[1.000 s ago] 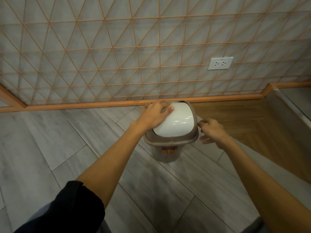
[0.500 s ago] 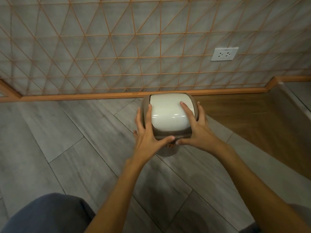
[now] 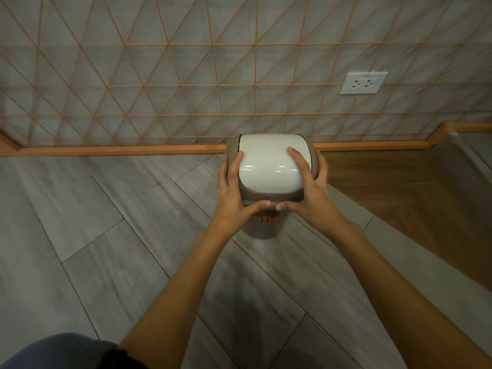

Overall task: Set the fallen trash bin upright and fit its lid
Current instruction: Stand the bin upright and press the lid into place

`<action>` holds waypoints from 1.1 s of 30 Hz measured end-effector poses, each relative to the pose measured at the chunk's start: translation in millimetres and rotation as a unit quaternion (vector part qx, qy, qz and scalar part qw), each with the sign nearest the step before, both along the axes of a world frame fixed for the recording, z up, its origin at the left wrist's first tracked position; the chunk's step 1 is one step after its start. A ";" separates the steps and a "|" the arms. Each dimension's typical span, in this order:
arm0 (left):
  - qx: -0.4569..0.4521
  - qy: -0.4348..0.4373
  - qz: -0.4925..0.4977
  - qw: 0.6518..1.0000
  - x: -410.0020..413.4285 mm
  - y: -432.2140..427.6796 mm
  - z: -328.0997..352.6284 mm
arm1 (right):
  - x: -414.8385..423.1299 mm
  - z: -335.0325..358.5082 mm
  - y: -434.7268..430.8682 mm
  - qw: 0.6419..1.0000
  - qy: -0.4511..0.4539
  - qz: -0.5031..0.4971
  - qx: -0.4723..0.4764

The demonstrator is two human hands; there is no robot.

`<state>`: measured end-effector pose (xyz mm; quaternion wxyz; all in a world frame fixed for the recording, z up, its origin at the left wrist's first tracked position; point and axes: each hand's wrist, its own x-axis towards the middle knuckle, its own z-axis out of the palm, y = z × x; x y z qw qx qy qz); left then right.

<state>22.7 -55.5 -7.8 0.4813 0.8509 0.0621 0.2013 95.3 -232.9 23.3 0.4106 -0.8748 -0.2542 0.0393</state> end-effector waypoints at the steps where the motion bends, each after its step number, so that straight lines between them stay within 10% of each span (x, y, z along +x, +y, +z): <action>1: 0.006 -0.003 -0.003 1.000 7.5 3.5 -0.1 | 6.5 -0.3 3.1 1.000 -0.005 -0.001 0.001; 33: 0.042 -0.070 -0.030 0.996 153.1 73.0 -13.0 | 152.2 -2.9 66.6 0.999 -0.045 0.020 0.001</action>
